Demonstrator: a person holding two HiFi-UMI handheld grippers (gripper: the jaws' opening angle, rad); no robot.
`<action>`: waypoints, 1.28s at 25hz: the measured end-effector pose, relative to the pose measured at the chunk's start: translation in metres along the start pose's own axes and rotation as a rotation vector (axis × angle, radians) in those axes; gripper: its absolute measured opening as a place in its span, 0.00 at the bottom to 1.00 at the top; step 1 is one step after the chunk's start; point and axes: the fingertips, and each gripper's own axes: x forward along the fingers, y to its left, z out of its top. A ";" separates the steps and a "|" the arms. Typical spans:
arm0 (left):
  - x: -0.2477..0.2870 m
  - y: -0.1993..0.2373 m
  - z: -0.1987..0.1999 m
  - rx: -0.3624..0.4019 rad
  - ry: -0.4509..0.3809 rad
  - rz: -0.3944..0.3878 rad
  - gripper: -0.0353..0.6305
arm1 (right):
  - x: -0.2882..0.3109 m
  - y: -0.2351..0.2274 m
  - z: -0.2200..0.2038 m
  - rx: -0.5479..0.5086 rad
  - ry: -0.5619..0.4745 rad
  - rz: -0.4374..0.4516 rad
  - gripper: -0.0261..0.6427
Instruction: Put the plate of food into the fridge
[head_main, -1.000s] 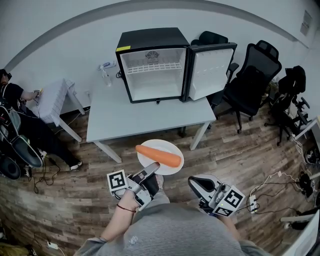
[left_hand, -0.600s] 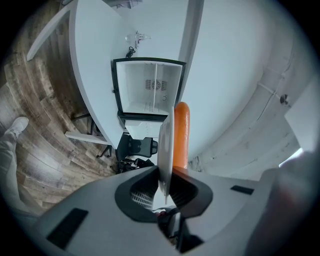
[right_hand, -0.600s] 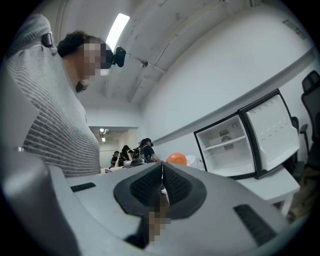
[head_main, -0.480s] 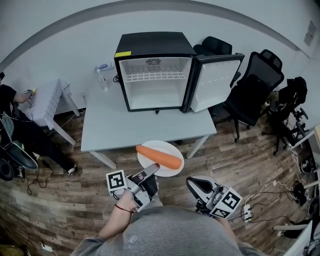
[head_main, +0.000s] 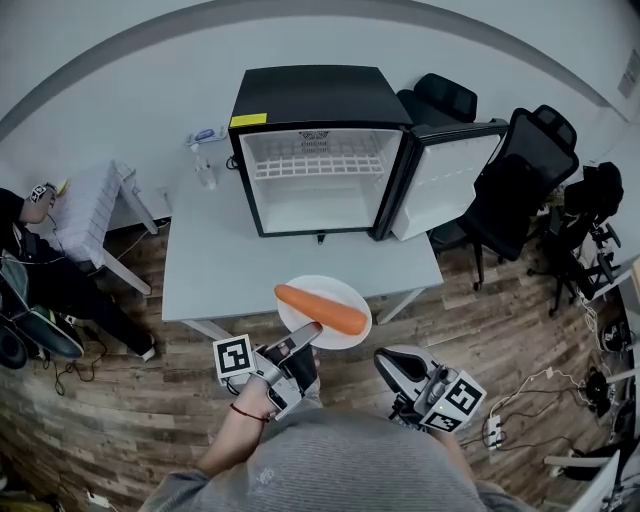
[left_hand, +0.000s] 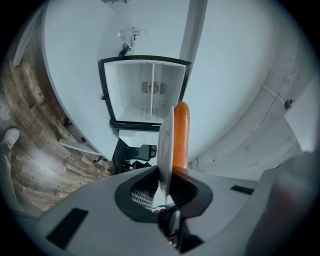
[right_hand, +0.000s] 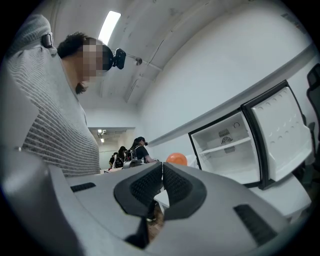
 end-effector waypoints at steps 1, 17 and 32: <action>0.003 0.000 0.006 -0.002 0.001 -0.001 0.13 | 0.005 -0.005 0.001 0.001 0.000 -0.001 0.06; 0.028 0.003 0.107 -0.008 0.001 0.023 0.13 | 0.094 -0.062 0.010 -0.026 -0.002 0.007 0.06; 0.050 0.006 0.129 -0.012 -0.015 0.027 0.13 | 0.112 -0.092 0.013 -0.014 0.039 0.040 0.06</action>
